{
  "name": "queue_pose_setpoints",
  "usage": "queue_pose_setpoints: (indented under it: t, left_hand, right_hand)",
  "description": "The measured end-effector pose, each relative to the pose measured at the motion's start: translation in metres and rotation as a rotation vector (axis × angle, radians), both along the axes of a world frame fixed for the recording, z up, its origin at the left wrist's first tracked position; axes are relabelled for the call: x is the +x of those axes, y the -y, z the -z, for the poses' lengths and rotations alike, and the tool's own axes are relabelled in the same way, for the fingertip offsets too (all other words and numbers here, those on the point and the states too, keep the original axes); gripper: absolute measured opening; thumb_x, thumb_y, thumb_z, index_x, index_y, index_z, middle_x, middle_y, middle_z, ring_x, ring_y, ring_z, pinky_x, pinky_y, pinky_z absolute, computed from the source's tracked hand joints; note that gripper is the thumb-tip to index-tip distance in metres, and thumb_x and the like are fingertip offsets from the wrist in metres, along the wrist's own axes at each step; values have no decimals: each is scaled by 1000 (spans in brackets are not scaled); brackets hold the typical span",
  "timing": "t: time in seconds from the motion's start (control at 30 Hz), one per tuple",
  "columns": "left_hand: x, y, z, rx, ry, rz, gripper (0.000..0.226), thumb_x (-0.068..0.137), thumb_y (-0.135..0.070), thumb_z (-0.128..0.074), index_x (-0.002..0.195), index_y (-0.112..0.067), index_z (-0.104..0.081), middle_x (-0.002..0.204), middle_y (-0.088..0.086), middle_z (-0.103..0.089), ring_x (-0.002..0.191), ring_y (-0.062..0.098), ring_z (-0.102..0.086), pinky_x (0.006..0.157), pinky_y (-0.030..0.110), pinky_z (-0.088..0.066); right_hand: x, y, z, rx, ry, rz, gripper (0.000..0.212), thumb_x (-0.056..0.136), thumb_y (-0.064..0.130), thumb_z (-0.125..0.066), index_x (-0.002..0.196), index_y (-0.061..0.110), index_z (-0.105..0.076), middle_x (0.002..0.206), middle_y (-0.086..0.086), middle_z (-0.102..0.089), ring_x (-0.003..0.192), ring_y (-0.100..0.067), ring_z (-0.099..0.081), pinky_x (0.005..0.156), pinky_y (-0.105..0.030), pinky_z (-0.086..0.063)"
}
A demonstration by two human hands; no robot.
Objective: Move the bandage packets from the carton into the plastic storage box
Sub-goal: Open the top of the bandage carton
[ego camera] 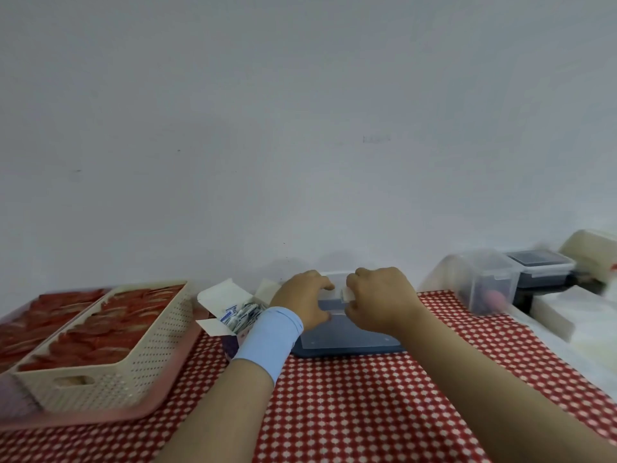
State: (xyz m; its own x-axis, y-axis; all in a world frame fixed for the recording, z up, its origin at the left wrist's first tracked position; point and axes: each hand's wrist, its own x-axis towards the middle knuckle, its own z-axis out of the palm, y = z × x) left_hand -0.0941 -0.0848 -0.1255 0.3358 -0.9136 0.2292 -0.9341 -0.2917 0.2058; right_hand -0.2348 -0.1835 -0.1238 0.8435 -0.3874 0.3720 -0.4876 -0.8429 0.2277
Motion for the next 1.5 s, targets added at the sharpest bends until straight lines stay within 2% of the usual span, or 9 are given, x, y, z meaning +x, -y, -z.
queue_pose_setpoints:
  t: [0.17, 0.3, 0.43, 0.67, 0.87, 1.03, 1.13, 1.23, 1.5]
  left_hand:
    - [2, -3, -2, 19, 8, 40, 57, 87, -31, -69, 141, -24, -51, 142, -5, -50, 127, 16, -49, 105, 31, -41]
    - [9, -6, -12, 48, 15, 32, 54, 94, -37, -61, 146, -26, -46, 148, -4, -48, 132, 18, -46, 109, 31, -35]
    - [14, -6, -25, -10, -83, -13, 48, 98, -40, -54, 144, -29, -47, 147, -2, -51, 130, 20, -50, 105, 31, -37]
    - [14, -3, -21, -30, -135, 19, 46, 98, -35, -57, 142, -25, -50, 145, -1, -52, 130, 18, -50, 107, 28, -36]
    - [18, 0, -8, -117, -267, 2, 40, 84, -19, -76, 122, -25, -67, 130, -7, -62, 121, 13, -55, 104, 21, -38]
    - [19, -2, -5, -99, -214, 14, 38, 82, -21, -78, 118, -29, -66, 128, -10, -61, 119, 10, -54, 103, 24, -40]
    - [16, -2, -5, -127, -206, 22, 36, 86, -21, -74, 119, -29, -65, 128, -8, -61, 117, 12, -55, 98, 22, -39]
    - [15, -3, -6, -147, -167, 35, 37, 91, -21, -67, 127, -27, -61, 132, -6, -60, 117, 13, -55, 97, 19, -36]
    - [12, -2, -17, -225, -38, 22, 47, 98, -30, -58, 144, -28, -47, 146, -5, -49, 131, 17, -46, 109, 27, -33]
  right_hand:
    - [5, 7, -13, 31, 52, 37, 26, 92, 38, -45, 90, 19, -63, 79, 5, -61, 67, -15, -56, 61, -29, -44]
    - [-1, 21, -10, 141, 287, 50, 49, 90, 61, -50, 126, 28, -60, 114, 10, -68, 100, -13, -63, 78, -30, -52]
    - [-10, 32, -10, 223, 427, 82, 71, 79, 71, -61, 133, 27, -47, 133, 8, -55, 119, -17, -53, 96, -36, -46]
    - [-15, 44, 0, 767, 356, 188, 92, 76, 49, -80, 151, 28, -30, 148, -6, -43, 125, -25, -52, 98, -33, -47]
    - [-14, 44, 8, 702, 292, 230, 63, 72, 55, -80, 125, 37, -52, 129, 0, -46, 97, -18, -59, 93, -40, -53]
    - [-11, 37, 7, 440, 198, 180, 72, 68, 68, -75, 128, 38, -49, 157, 2, -29, 143, -21, -31, 117, -56, -17]
    - [-3, 27, 3, 335, 123, 67, 85, 71, 66, -74, 143, 38, -39, 154, 7, -39, 135, -19, -45, 114, -47, -30]
    - [3, 26, 2, 235, 117, 7, 62, 83, 62, -64, 138, 38, -48, 137, 12, -58, 118, -14, -56, 105, -39, -36]
    - [2, 28, -8, 243, 288, 17, 53, 93, 64, -47, 139, 37, -51, 147, 7, -49, 135, -18, -42, 114, -43, -27]
